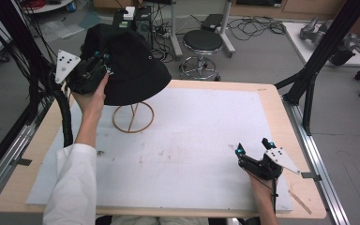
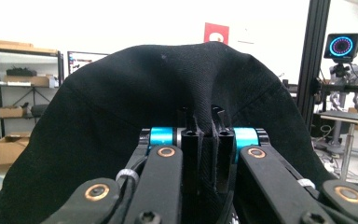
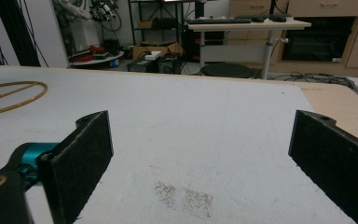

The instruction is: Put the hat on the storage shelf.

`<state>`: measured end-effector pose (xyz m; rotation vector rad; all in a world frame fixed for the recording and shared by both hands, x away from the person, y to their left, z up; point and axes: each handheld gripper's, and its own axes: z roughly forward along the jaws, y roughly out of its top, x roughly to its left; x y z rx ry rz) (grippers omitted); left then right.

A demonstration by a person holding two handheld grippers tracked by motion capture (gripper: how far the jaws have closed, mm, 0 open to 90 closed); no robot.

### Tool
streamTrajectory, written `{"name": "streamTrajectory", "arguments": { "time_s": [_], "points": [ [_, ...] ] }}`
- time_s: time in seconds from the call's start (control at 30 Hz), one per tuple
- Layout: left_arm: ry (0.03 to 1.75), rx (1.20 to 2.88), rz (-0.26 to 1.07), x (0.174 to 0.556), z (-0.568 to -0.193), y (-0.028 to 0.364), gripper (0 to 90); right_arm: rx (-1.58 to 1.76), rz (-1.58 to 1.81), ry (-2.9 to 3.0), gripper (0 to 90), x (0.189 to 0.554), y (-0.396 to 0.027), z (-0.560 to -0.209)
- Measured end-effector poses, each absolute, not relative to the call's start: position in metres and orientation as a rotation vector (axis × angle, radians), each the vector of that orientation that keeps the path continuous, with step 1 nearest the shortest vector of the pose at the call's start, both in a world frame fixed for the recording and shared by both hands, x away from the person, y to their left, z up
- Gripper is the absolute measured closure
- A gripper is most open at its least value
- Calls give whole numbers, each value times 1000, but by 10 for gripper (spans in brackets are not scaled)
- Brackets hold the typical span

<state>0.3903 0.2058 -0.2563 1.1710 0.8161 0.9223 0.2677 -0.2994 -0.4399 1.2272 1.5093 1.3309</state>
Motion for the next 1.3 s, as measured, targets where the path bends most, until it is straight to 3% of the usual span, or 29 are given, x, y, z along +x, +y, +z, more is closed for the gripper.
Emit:
{"name": "streamTrajectory", "arguments": {
  "time_s": [1.0,1.3],
  "points": [
    [827,1383,959,388,-288,201,852,1225,1324,1505,54,269,-301,-441],
    [840,1367,938,388,-291,204,848,1236,1324,1510,54,269,-300,-440]
  ]
}}
